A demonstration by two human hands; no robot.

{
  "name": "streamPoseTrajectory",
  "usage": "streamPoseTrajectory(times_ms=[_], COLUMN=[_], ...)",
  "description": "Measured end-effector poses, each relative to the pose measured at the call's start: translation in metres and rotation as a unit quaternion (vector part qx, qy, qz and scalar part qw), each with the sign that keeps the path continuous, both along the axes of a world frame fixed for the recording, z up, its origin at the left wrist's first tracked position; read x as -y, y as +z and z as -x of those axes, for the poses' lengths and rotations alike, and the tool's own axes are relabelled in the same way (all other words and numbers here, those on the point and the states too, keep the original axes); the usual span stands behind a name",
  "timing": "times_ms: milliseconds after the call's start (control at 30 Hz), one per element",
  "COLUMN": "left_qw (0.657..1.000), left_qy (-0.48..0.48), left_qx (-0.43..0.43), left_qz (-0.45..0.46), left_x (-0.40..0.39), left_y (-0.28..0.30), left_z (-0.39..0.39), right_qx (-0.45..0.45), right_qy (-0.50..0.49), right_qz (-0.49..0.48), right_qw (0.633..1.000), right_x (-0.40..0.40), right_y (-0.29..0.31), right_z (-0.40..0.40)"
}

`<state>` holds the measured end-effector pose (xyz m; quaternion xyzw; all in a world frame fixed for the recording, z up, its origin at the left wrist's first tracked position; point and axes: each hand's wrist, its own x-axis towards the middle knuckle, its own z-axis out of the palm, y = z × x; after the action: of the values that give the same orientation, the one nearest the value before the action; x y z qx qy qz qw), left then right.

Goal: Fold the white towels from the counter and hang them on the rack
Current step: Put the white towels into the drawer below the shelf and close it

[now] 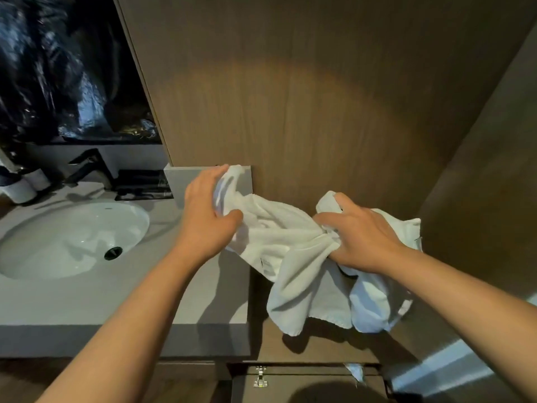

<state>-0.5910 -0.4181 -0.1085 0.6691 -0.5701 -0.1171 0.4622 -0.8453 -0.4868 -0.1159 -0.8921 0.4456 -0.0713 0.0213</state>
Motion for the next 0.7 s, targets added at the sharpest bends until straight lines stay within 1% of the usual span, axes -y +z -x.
streamPoseTrajectory(times_ms=[67,133,200,267,333,367,433,500,567,633,700], left_qw=[0.990,0.969,0.948,0.934,0.934,0.941,0.959,0.971,0.977,0.974,0.970], left_qy=[-0.094,-0.144,-0.161,-0.174,-0.220,-0.235,-0.240,-0.218,-0.180,-0.136,-0.093], left_qx=[0.106,0.197,0.255,0.273,0.235,0.193,0.077,-0.019,-0.089,-0.168,-0.217], left_qz=[-0.008,-0.045,-0.102,-0.150,-0.155,-0.146,-0.126,-0.094,-0.070,-0.066,-0.064], left_x=[0.008,0.020,0.037,0.054,0.068,0.074,0.085,0.095,0.107,0.121,0.132], left_y=[0.000,-0.003,-0.007,-0.015,-0.024,-0.028,-0.035,-0.035,-0.030,-0.024,-0.014], left_z=[0.002,0.002,-0.003,-0.012,-0.023,-0.029,-0.040,-0.052,-0.067,-0.088,-0.112], right_qx=[0.003,0.004,0.005,0.014,0.026,0.032,0.049,0.064,0.077,0.088,0.097], right_qy=[0.017,0.035,0.041,0.039,0.036,0.033,0.022,0.000,-0.024,-0.049,-0.063], right_qz=[0.006,0.011,0.017,0.023,0.024,0.020,0.008,-0.002,-0.012,-0.017,-0.010], right_qw=[1.000,0.999,0.999,0.999,0.999,0.999,0.999,0.998,0.997,0.995,0.993], right_x=[0.009,0.018,0.025,0.029,0.031,0.033,0.037,0.044,0.049,0.054,0.058], right_y=[0.001,0.003,0.007,0.009,0.009,0.009,0.008,0.007,0.008,0.010,0.012], right_z=[-0.005,-0.012,-0.020,-0.029,-0.039,-0.044,-0.055,-0.067,-0.080,-0.093,-0.105])
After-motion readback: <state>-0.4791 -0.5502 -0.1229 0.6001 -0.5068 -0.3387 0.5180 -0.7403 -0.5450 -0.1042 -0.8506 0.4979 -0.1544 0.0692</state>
